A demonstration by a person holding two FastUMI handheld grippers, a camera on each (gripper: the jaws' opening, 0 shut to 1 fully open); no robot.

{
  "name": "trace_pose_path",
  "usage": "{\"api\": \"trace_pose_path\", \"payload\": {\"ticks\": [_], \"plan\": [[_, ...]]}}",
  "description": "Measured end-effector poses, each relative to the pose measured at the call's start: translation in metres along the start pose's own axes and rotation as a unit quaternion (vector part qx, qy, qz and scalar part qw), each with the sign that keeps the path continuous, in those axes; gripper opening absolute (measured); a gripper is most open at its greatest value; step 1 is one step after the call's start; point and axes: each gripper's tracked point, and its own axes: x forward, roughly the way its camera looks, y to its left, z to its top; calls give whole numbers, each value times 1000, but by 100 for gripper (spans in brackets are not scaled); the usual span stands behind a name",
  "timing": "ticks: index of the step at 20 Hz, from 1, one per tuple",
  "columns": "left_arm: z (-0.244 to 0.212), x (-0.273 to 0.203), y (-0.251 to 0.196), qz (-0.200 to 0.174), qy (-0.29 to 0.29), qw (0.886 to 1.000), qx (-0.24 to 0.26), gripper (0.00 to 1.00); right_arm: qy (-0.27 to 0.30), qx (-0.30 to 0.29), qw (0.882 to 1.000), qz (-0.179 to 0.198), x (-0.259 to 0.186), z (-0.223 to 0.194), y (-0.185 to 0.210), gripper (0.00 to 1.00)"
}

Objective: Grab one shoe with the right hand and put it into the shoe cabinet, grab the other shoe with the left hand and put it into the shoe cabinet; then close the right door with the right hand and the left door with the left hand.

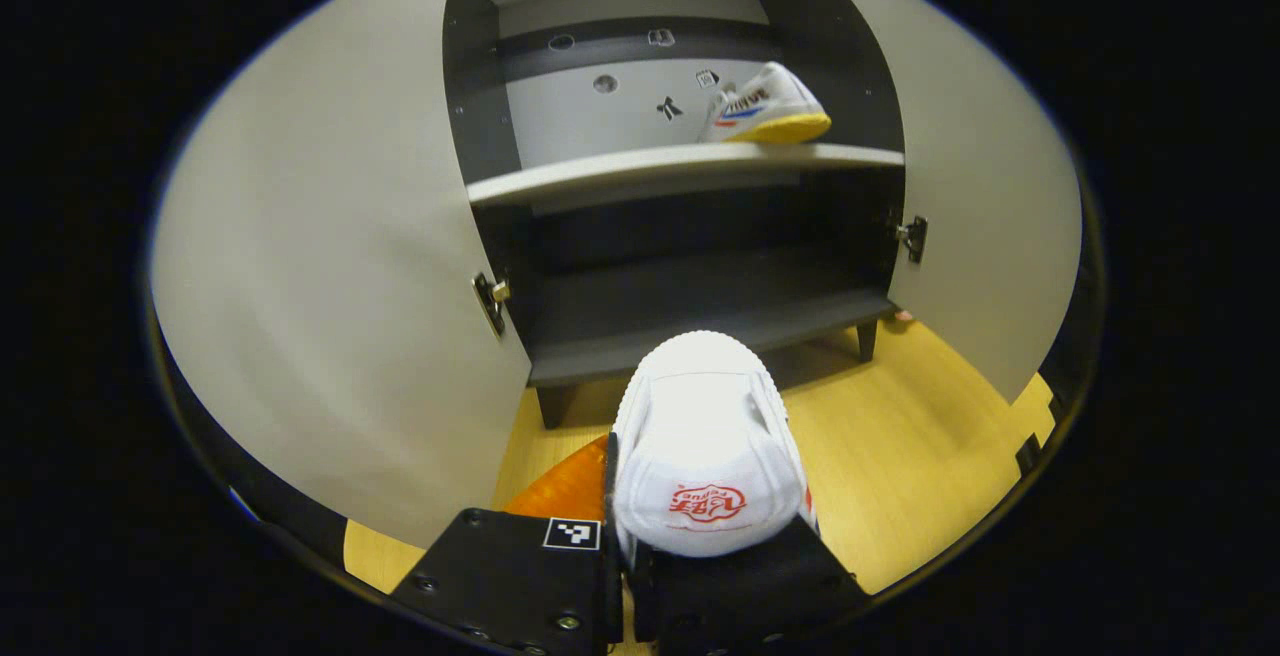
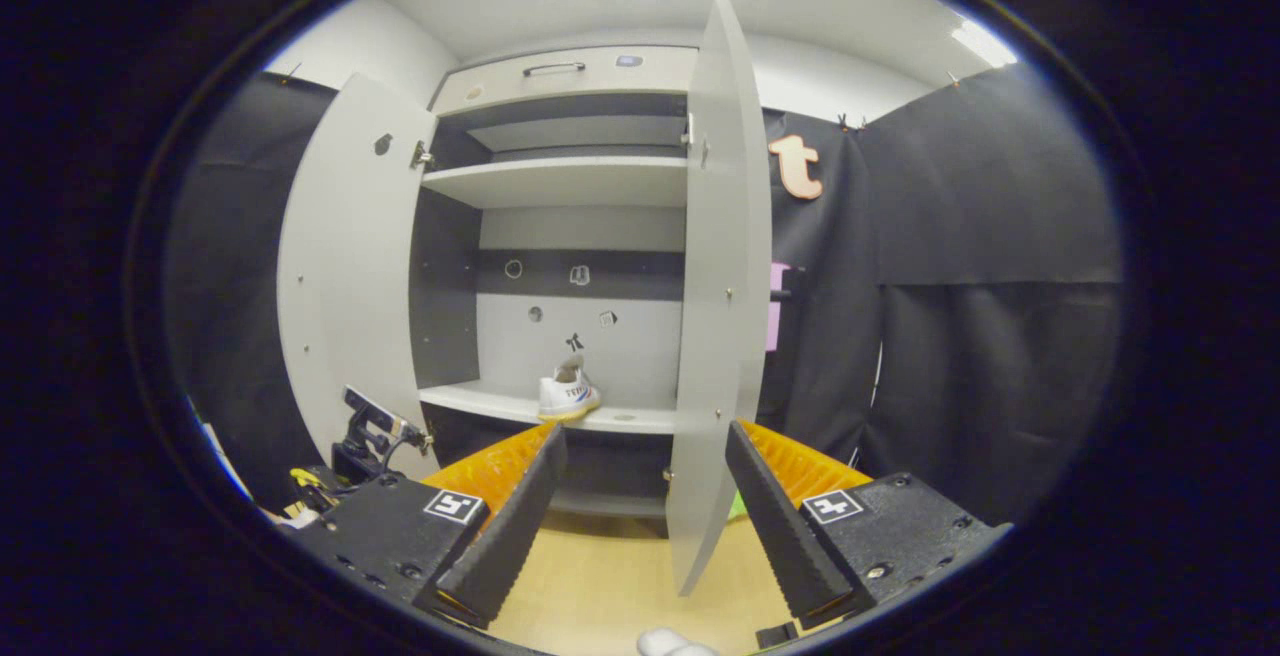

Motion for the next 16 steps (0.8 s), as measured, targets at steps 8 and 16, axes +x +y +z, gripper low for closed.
{"api": "trace_pose_path", "payload": {"ticks": [8,16], "plan": [[121,-5,3,22,-56,998,-30,15,-34,7,997,64,18,20,18,100],[233,48,8,19,-75,997,-5,14,-24,19,993,111,38,9,23,100]]}}
